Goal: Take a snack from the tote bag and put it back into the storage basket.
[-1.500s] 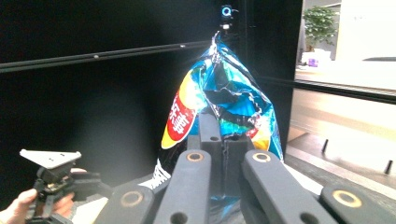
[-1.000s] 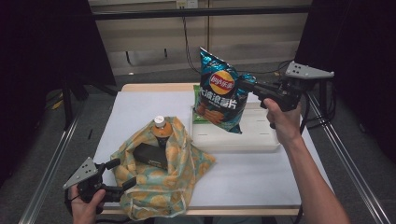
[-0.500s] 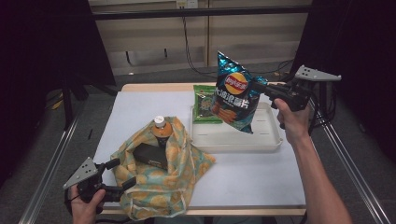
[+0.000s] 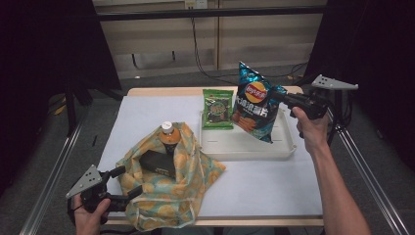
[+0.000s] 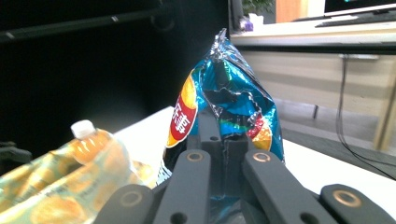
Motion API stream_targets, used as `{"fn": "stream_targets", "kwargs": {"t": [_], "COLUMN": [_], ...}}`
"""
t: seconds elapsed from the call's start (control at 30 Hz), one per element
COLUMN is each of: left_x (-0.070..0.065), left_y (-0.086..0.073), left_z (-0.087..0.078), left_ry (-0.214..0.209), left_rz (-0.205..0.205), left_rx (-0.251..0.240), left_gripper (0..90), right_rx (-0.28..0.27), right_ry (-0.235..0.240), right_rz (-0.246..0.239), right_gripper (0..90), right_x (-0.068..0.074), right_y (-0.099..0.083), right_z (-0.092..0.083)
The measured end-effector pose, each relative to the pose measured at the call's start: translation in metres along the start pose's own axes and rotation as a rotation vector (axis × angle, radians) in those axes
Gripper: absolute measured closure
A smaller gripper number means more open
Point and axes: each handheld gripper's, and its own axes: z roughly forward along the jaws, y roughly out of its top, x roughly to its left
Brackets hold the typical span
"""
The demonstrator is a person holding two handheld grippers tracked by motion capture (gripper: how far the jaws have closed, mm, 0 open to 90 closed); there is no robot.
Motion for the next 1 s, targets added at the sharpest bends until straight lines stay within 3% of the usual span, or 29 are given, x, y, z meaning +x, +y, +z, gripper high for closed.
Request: {"fn": "stream_targets", "kwargs": {"t": [0.4,0.57,0.6,0.63,0.8,1.0], "left_x": [0.001,0.002,0.002,0.003,0.003,0.004], "left_y": [-0.001,-0.001,-0.001,-0.002,-0.002,-0.002], "left_z": [0.0,0.001,0.001,0.002,0.001,0.001], "left_ry": [0.007,-0.009,0.004,-0.012,0.013,-0.005], "left_rz": [0.0,-0.003,-0.003,-0.009,-0.007,-0.016], "left_rx": [0.003,0.007,0.011,0.01,0.009,0.009], "left_gripper": [2.9,2.9,2.9,2.9,2.9,2.9], "right_rx": [0.058,0.073,0.078,0.08,0.108,0.099], "right_ry": [-0.053,-0.068,-0.071,-0.071,-0.086,-0.11], "right_rz": [0.031,0.048,0.048,0.052,0.061,0.085], "right_gripper": [90.0,90.0,90.0,90.0,90.0,89.9], "right_x": [-0.023,-0.034,-0.036,-0.039,-0.05,-0.063], "right_y": [-0.016,-0.023,-0.024,-0.026,-0.031,-0.036], "right_z": [0.012,0.019,0.021,0.023,0.035,0.039]}}
